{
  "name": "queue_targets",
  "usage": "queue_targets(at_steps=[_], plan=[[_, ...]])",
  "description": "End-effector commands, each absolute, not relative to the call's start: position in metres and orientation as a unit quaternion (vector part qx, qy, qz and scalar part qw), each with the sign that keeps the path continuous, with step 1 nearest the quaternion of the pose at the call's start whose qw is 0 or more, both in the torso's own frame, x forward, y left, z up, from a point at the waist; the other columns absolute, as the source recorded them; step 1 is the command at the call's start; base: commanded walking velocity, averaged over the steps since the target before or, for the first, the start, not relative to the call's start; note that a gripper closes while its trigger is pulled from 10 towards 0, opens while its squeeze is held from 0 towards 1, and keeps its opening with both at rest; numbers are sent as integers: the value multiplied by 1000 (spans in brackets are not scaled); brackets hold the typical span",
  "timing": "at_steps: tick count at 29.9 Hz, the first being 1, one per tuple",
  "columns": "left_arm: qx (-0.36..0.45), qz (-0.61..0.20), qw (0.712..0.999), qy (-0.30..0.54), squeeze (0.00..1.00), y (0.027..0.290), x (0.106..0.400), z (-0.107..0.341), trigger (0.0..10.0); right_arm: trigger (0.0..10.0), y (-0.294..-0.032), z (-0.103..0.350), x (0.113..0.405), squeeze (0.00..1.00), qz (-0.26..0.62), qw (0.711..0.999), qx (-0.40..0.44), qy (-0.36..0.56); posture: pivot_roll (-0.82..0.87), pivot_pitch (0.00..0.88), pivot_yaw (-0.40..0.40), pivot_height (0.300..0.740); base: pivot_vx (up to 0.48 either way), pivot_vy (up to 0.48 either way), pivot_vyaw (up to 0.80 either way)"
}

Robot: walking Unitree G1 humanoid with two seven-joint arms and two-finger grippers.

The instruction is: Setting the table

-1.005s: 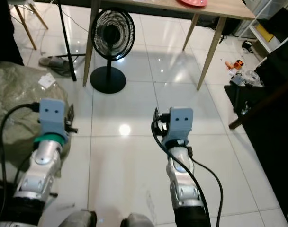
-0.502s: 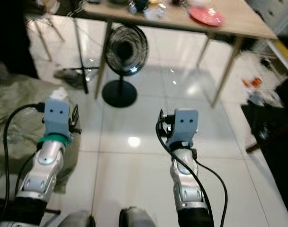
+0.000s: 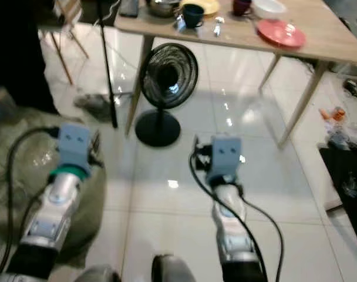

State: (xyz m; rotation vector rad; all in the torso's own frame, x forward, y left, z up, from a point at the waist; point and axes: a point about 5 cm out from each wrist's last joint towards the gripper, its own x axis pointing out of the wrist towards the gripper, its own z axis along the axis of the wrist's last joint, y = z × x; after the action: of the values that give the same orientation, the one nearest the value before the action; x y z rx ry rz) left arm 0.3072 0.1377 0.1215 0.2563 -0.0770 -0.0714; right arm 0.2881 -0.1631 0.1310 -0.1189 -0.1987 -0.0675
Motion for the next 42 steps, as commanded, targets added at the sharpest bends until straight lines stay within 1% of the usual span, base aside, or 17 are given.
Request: queue_targets(at_steps=[1,9,16,20,31,40,42], plan=[[142,-50,988,-41,0,139,312,124,10000,10000,-157,132,287,0,-39,992,-55,-108,16,11,62,740,480,0,0],[145,-66,986,-52,0,134,321,132,10000,10000,-156,141,286,0,-51,989,-52,-127,3,0,90,740,480,0,0],[141,-81,985,-57,0,126,323,135,10000,10000,-166,136,283,0,-77,990,-42,-113,-10,0,88,740,480,0,0],[137,-89,985,-56,0,122,322,133,10000,10000,-172,130,279,0,-90,990,-35,-100,-18,4,82,740,480,0,-800],[133,-94,985,-52,0,119,319,129,10000,10000,-174,127,275,0,-95,990,-40,-92,-21,15,73,740,480,0,-800],[131,-93,986,-50,0,119,316,126,10000,10000,-171,130,277,0,-86,991,-46,-96,-12,24,62,740,480,0,-93],[131,-89,986,-48,0,121,315,125,10000,10000,-166,134,279,0,-69,991,-48,-103,-6,28,54,740,480,0,0]])
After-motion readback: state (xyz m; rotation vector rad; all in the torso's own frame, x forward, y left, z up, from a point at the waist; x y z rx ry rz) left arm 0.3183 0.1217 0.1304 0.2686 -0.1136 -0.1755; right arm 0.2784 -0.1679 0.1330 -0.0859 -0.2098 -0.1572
